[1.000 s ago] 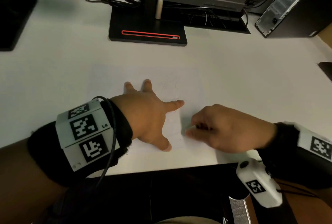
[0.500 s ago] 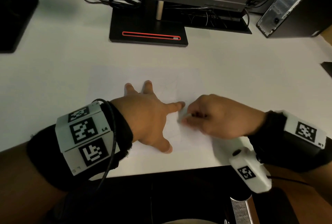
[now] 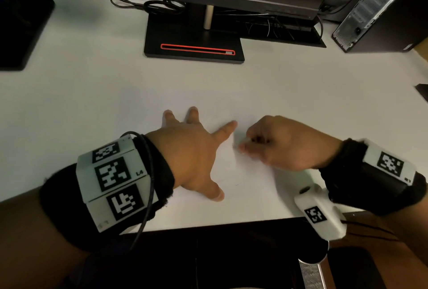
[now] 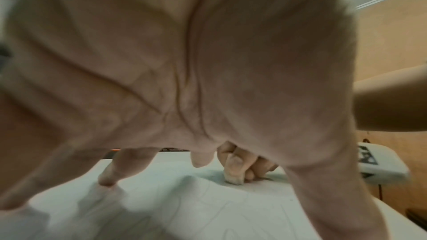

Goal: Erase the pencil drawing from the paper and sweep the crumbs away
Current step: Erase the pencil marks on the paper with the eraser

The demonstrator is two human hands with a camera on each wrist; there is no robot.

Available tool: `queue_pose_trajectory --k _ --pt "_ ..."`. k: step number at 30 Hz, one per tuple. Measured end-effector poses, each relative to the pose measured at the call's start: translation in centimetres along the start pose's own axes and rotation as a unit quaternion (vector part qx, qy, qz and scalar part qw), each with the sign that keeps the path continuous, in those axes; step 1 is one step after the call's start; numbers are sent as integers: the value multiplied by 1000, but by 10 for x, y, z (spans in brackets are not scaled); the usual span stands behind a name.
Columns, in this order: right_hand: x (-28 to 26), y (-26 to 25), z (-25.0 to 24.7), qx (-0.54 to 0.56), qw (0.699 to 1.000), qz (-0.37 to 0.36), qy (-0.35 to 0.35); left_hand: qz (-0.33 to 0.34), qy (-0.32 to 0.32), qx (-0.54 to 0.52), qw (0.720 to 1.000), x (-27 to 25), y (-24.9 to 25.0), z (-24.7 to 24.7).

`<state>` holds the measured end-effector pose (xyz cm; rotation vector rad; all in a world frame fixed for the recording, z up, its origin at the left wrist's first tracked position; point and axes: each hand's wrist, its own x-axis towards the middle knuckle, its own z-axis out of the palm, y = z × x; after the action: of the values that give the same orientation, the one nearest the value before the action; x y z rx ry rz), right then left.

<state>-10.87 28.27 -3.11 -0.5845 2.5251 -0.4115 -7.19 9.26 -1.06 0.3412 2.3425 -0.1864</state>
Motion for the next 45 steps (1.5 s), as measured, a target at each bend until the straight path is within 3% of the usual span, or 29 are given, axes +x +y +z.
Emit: queue_pose_trajectory --k 2,7,10,15,18,22,27,31,35,39,43,45 --pt "-1 -5 4 4 999 -15 -40 -5 9 9 1000 0 0 0" --pt "14 4 -11 11 999 26 35 -1 14 42 999 -6 0 -1" --pt "16 -1 -6 2 1000 11 -1 -4 8 41 999 -5 0 -1" --pt "21 1 -12 21 999 27 19 -4 5 39 999 -5 -2 -1" --pt "19 -5 -4 11 1000 -3 -27 1 7 46 999 -7 -1 -3" --pt "25 5 -16 38 998 43 17 -1 1 46 999 -7 -1 -3" --pt "19 -9 -2 13 999 -6 -41 8 7 47 999 -8 -2 -3" --pt "23 -3 -10 22 999 22 16 9 4 46 999 -10 -3 -2" --pt "16 -15 2 2 999 -23 -31 8 8 44 999 -8 -2 -2" --pt "24 0 -12 40 999 33 15 6 7 43 999 -9 -3 -2" --pt "15 -14 2 7 999 -21 -47 6 10 43 999 -9 -3 -1" --pt "18 -8 -3 16 999 -5 -43 3 8 42 999 -9 -3 -2"
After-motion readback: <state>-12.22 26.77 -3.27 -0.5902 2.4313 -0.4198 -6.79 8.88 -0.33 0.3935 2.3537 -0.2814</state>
